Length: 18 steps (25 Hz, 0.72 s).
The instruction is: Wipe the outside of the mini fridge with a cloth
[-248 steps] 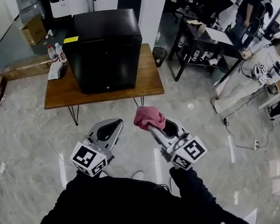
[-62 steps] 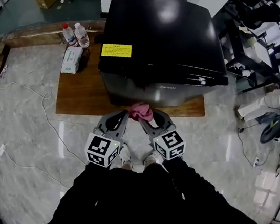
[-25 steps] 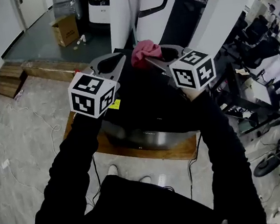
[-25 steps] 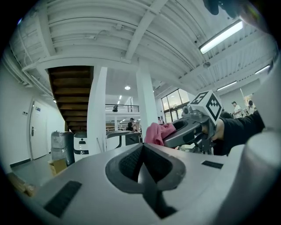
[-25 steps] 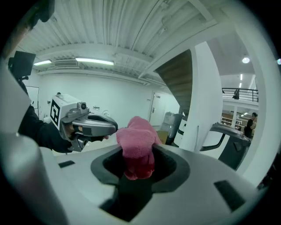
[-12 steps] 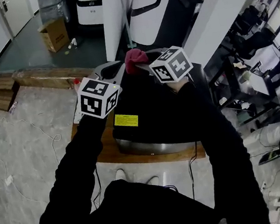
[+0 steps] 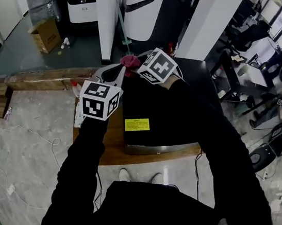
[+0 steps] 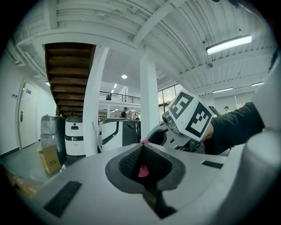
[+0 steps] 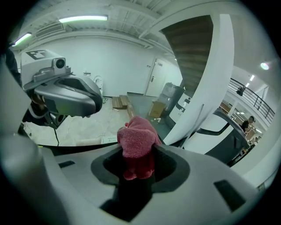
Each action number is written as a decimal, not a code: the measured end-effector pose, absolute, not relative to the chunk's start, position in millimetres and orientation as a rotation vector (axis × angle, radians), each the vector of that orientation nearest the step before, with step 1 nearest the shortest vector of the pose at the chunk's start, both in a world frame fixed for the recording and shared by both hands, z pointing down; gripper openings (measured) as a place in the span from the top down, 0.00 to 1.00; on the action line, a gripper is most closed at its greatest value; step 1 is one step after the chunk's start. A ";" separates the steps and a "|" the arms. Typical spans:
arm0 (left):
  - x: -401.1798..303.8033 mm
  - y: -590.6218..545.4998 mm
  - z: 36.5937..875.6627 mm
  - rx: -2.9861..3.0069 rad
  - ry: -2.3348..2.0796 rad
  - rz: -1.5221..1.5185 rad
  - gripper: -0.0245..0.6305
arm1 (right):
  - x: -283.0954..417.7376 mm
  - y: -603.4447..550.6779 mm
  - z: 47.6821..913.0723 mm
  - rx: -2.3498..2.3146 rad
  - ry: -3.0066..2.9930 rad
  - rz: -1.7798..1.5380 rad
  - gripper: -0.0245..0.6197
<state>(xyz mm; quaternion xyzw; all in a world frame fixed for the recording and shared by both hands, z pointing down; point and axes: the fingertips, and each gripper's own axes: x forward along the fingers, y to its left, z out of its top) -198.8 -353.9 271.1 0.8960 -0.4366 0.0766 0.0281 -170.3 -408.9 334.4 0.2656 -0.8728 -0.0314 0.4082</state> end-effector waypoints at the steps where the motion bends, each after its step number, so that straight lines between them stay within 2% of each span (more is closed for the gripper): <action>1: -198.9 -355.2 272.1 2.766 -1.340 0.238 0.95 | -169.3 -411.3 337.3 0.671 -2.185 -0.081 0.73; 8: -196.2 -348.2 282.2 2.749 -1.326 0.259 0.95 | -159.7 -413.4 346.4 0.679 -2.139 -0.081 0.74; 18: -144.0 -315.7 259.8 2.726 -1.406 0.322 0.95 | -85.9 -395.8 341.9 0.694 -2.052 -0.120 0.74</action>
